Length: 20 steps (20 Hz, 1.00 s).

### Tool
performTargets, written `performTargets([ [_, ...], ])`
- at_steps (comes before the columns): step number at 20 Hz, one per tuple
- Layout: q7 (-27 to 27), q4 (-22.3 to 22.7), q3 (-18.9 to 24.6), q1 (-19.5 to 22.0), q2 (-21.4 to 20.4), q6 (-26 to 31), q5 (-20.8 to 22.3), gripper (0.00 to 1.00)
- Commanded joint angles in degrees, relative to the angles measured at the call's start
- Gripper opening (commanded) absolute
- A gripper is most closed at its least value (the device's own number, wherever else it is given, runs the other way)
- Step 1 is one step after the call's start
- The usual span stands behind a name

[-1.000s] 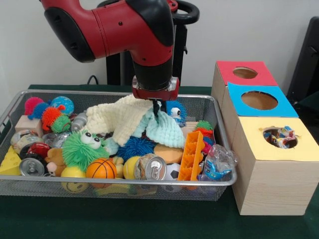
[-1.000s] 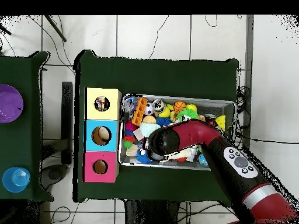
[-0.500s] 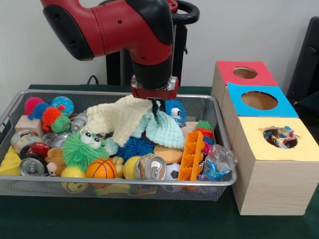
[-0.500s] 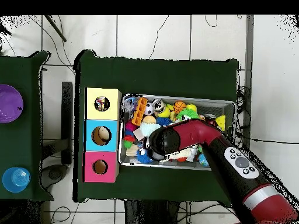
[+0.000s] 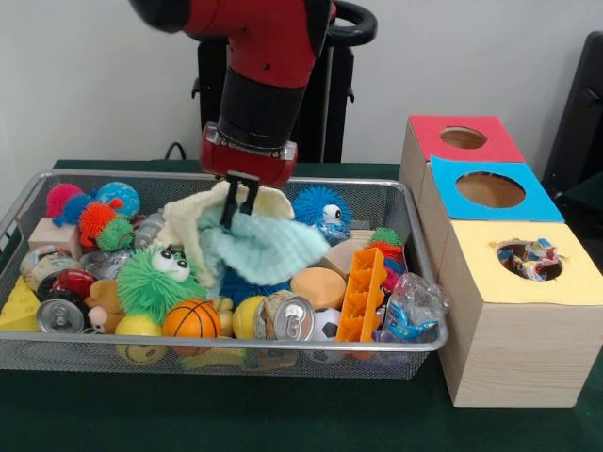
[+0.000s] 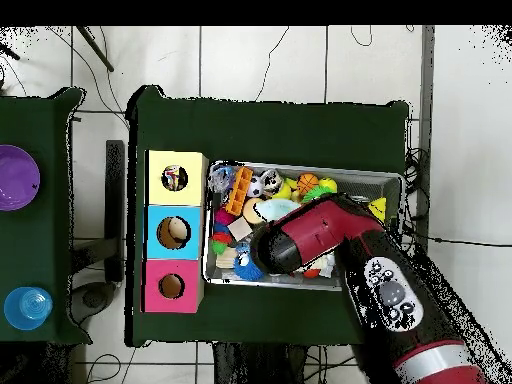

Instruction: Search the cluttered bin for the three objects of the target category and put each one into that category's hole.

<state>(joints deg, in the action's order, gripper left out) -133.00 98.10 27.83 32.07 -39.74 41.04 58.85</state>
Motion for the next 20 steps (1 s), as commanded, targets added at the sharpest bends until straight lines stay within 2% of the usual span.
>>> performTargets([
  [1,-31.33,-9.18,-13.30,-7.44,-6.87,-8.19,11.28,0.00],
  [3,-33.99,-9.66,-16.03,-9.45,-6.60,-8.76,11.34,0.00],
  [11,-35.13,-10.51,-21.73,-12.86,-5.14,-10.34,8.12,0.00],
  [20,-42.59,-12.72,-28.32,-17.48,-3.18,-10.95,8.19,0.00],
])
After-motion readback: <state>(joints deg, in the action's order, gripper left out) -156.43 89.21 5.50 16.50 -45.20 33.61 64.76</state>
